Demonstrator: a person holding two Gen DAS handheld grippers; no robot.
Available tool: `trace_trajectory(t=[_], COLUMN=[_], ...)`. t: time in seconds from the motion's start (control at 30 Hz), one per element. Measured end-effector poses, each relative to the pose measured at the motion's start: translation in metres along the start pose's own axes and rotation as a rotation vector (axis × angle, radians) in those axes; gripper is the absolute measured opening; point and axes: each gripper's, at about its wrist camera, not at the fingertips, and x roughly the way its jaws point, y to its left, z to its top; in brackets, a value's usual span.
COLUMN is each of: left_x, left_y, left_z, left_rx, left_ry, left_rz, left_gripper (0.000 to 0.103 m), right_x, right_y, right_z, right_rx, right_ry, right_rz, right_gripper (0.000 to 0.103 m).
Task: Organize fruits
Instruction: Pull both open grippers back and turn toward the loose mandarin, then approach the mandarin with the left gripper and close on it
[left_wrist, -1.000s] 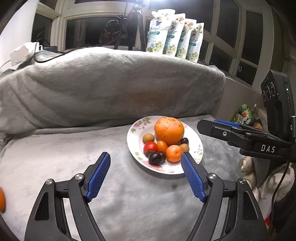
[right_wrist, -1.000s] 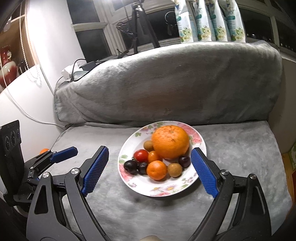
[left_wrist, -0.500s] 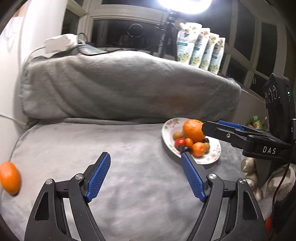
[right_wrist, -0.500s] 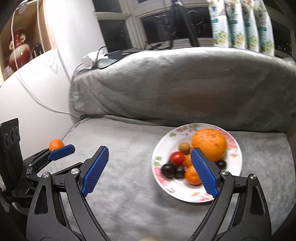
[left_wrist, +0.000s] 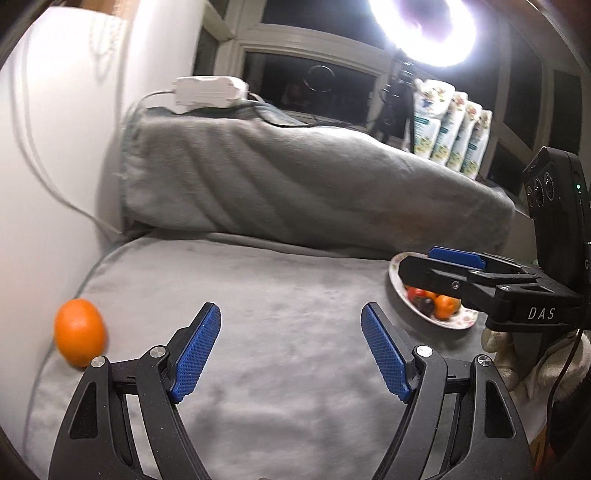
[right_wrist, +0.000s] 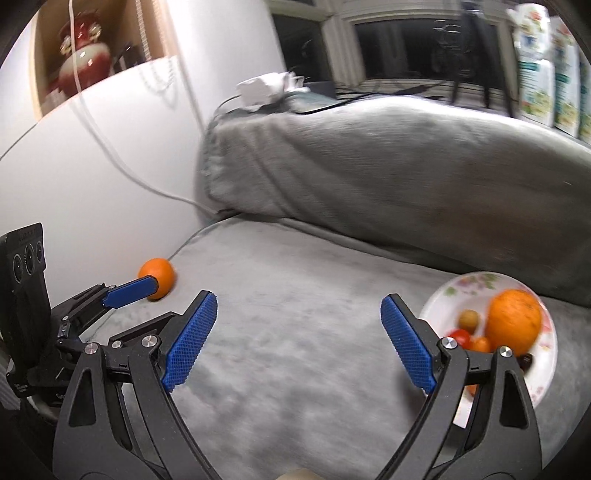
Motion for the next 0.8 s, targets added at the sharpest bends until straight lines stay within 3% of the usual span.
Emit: trace_trajectory(t=[0.4, 0.8], left_x=[-0.020, -0.022], left_y=[0.052, 0.127], left_z=[-0.012, -0.038], left_rx=[-0.080, -0.247], left_ry=[-0.012, 0.012], left_rz=[0.075, 0.148], left_gripper=[0.079, 0.079], right_x=[0.057, 0.117], right_y=[0.059, 0.095], right_z=[0.013, 0.033], right_rx=[-0.088, -0.073], right_ry=[0.081, 0.168], right_rz=[0.120, 0.278], right_gripper=[0.093, 0.092])
